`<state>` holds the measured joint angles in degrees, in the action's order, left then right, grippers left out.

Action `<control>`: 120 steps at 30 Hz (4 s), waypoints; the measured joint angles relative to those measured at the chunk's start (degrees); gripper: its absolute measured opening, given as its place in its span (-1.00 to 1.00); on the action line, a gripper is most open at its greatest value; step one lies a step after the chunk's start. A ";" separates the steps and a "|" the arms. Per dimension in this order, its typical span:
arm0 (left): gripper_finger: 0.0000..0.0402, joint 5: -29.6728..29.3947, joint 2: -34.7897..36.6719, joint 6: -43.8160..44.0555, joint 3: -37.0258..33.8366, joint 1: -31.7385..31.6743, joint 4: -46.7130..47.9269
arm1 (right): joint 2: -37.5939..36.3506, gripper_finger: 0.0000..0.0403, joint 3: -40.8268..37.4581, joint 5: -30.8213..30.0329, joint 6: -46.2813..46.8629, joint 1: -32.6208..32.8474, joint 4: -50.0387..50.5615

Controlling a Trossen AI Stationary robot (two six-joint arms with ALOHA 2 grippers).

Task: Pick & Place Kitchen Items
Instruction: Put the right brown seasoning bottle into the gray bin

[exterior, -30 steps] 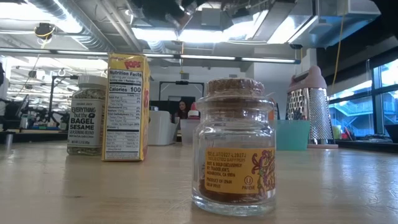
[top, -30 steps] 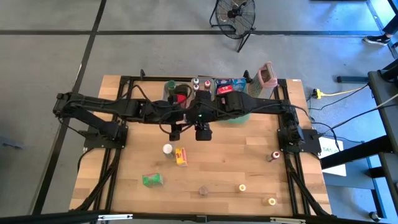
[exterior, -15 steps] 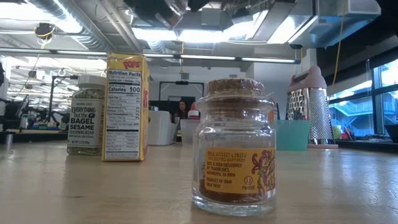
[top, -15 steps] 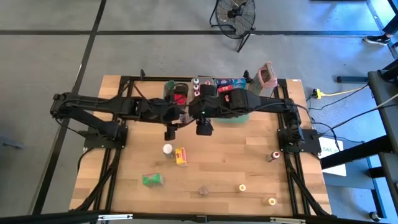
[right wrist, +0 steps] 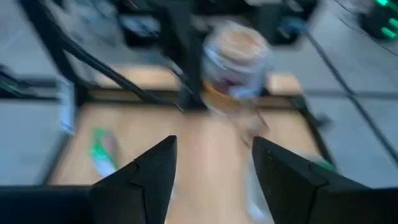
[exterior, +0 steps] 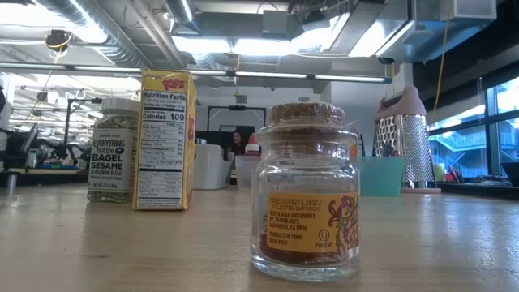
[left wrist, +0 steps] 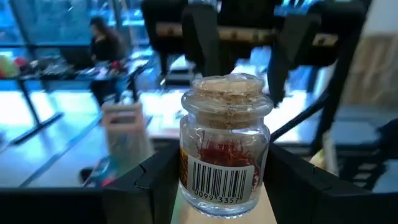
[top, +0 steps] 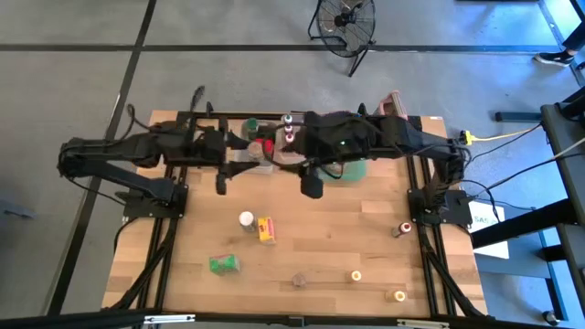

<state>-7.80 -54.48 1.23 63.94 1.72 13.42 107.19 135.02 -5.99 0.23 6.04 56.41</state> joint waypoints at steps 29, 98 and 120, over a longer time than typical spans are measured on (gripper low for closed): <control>-0.05 5.75 -0.04 -0.50 -0.02 0.07 -19.80 | 0.18 0.05 -0.65 2.44 -0.70 0.46 -24.25; -0.05 6.23 -1.07 -4.12 -0.09 0.07 -17.52 | 4.71 -0.08 -0.68 2.28 -3.60 -0.48 -28.54; 0.30 3.69 -0.93 -5.48 -0.09 0.04 -13.78 | 4.99 -0.07 -0.67 0.25 -5.21 -0.48 -26.81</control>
<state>-4.11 -55.42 -4.25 63.86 1.76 -0.36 112.18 134.35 -5.74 -4.99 5.56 29.60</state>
